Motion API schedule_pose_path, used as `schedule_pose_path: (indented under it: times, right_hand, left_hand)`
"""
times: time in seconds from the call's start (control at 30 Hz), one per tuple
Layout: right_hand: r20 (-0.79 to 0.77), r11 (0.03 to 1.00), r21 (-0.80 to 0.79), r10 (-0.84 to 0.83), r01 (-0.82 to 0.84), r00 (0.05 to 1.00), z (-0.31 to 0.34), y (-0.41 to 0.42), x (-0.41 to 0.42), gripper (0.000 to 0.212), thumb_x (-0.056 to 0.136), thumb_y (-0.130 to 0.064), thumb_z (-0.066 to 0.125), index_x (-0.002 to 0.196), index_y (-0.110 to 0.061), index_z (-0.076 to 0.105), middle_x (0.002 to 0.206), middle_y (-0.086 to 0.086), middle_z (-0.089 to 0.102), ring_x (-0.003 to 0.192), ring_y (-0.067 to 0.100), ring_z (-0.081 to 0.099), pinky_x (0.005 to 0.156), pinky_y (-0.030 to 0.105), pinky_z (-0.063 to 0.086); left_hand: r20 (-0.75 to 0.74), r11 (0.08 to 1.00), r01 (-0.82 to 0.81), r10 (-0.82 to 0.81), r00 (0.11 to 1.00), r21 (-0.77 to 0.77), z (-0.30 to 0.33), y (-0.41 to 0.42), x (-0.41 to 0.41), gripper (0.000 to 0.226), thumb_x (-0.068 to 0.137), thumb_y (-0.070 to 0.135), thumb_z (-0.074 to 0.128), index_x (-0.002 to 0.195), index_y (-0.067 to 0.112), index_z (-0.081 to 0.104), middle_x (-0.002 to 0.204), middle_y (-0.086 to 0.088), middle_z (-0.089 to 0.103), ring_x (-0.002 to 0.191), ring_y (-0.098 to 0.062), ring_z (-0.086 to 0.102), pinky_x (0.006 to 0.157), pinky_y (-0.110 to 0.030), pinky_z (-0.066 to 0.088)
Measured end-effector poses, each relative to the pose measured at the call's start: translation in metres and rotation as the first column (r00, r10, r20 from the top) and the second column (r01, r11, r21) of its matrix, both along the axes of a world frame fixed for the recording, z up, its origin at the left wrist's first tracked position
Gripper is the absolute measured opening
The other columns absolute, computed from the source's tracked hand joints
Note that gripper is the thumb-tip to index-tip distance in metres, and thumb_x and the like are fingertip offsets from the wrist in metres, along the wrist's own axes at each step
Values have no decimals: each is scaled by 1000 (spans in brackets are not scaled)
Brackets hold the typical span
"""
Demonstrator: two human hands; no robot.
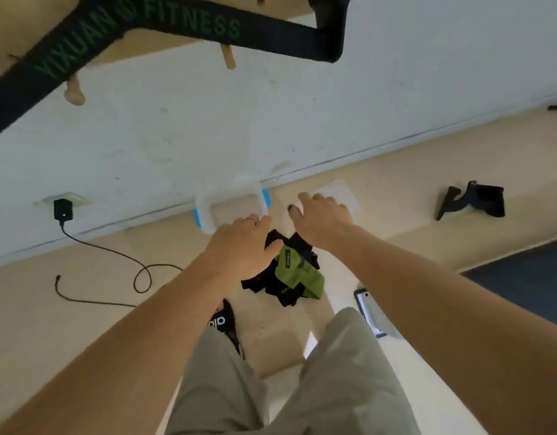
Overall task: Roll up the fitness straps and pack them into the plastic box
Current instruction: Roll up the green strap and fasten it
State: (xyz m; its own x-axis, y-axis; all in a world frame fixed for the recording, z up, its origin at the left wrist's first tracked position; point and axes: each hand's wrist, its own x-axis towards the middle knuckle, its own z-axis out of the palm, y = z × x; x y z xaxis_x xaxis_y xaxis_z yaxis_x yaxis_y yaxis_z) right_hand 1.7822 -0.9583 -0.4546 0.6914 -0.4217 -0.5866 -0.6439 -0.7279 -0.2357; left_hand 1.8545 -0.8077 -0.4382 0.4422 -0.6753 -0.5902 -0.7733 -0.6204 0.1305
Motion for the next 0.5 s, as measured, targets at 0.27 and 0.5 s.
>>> schedule_pose_path:
  times: [0.27,0.5]
  right_hand:
    - [-48,989,90,-114,118,992,-159,2,23,53,108,-37,38,158,-20,31,148,11,49,135,34,45,106,47,41]
    - [-182,973,229,79,-35,980,-367,-6,24,52,87,-12,63,137,-13,49,125,10,58,122,36,56,94,48,55]
  left_hand:
    - [-115,997,-5,-3,993,-71,-166,-6,39,58,106,51,37,154,20,32,148,-6,48,132,-28,49,105,-45,44]
    - [-238,997,-35,17,971,-73,-348,-16,52,81,91,49,66,156,21,27,145,-5,45,128,-27,50,101,-44,47]
